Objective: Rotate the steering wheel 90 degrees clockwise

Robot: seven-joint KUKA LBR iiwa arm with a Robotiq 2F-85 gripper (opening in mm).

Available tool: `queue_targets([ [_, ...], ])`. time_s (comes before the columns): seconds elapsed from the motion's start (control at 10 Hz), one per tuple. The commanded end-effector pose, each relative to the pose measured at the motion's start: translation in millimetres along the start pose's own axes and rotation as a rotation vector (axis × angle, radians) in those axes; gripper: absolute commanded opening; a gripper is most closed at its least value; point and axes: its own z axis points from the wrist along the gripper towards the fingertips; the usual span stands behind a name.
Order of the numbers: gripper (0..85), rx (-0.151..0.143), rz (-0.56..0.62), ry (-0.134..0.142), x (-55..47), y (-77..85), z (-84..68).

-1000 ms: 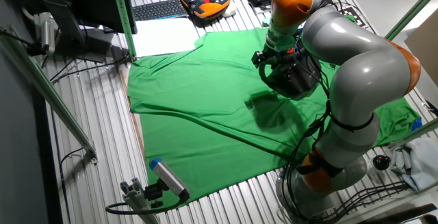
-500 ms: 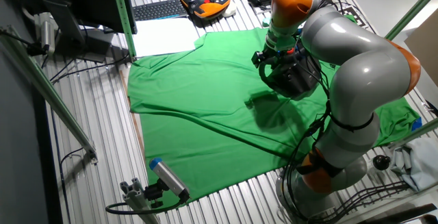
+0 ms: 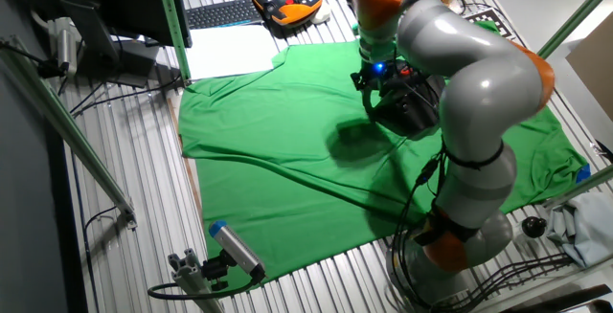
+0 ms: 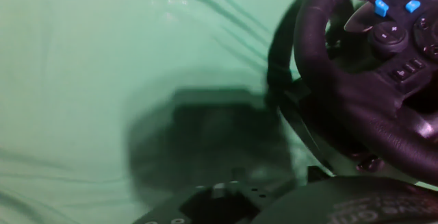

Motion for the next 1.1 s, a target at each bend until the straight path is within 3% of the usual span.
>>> queue_targets([
  [0.0,0.0,-0.001,-0.006,0.0,-0.1,0.0,0.1],
  [0.6,0.0,-0.01,-0.034,-0.002,0.2,-0.4,0.3],
  [0.7,0.0,-0.004,0.062,-0.012,-0.3,-0.8,-0.3],
  [0.8,0.0,-0.1,0.029,-0.037,0.0,-3.0,-1.4],
  [0.9,0.0,-0.116,0.014,-0.154,-0.4,-4.6,-3.8],
  [1.0,0.0,-0.145,0.021,-0.182,-0.8,-6.8,-10.8],
])
